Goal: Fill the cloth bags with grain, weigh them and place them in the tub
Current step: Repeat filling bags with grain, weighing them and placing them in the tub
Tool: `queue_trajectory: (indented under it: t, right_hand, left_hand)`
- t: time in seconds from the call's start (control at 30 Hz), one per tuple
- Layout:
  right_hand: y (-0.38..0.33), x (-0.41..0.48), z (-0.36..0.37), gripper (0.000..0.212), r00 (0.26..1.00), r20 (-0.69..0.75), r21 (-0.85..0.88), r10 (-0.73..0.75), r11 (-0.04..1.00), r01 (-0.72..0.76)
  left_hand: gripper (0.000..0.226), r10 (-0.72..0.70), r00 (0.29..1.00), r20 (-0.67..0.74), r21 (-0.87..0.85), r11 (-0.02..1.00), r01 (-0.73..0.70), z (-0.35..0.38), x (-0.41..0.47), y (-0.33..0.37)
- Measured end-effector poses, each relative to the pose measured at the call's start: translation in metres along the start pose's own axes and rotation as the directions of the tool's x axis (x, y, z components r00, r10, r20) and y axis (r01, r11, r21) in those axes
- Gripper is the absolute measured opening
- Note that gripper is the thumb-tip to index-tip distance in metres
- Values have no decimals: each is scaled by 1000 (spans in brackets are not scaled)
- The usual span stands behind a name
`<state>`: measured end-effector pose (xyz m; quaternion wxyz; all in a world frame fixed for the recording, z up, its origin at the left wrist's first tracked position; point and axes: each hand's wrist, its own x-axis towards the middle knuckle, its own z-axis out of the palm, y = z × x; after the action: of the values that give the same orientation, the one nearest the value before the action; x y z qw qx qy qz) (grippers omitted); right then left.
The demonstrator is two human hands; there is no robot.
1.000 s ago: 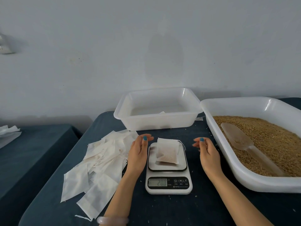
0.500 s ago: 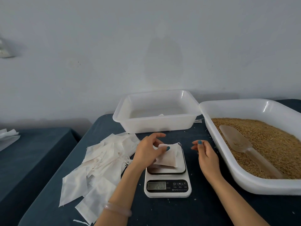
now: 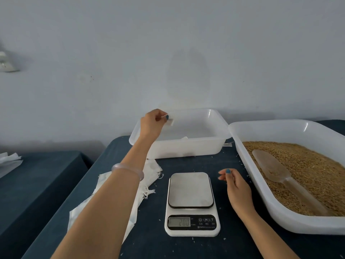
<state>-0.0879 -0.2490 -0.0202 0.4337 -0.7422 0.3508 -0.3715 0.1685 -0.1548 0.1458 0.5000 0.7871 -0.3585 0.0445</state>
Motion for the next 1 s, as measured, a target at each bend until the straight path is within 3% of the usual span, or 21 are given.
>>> queue_trajectory:
  t: [0.1,0.23,0.4,0.5,0.6,0.7,0.77,0.87,0.93,1.0]
  right_hand:
    - [0,-1,0,21,1000,11,-19,-10,1000,10]
    - [0,-1,0,22,1000,17,-25,-20,999,21]
    - [-1,-1,1,23,1000,28,-20,-6,1000,6]
    - [-1,-2,0,23,1000,26,-14,-12,1000,12]
    - [0,-2,-1,23,1000,26,-17,-13,1000,13]
    - [-1,-2,0,23,1000,27,-10,1,1000,-1]
    - [0,-2,0,23,1000,27,-5,-1,1000,1]
    - [0,-2,0,23,1000,26,-3,-11,1000,11]
    - [0,-2,0,24,999,28,-14,-20,1000,20]
    - [0,-2,0,24,999,31,-26,-30,999,30]
  left_hand:
    - [6,-85,987,137,172,983,61,13,3,-21]
    - [30,-215,928,304,499,866,37,22,-7,-50]
    - [40,-204,897,392,561,826,-58,17,-10,-53]
    - [33,-140,899,416,480,873,-86,9,-13,-55]
    - [21,-15,947,320,335,937,-99,-10,-18,-60]
    - [15,144,985,94,293,942,-165,-36,-29,-69]
    - [10,148,989,-24,311,941,-133,-55,-41,-79]
    - [9,6,999,44,527,849,-28,-83,-61,-105]
    - [25,-171,963,209,665,747,-12,-95,-78,-121]
    - [49,-299,910,289,764,644,-31,-97,-98,-133]
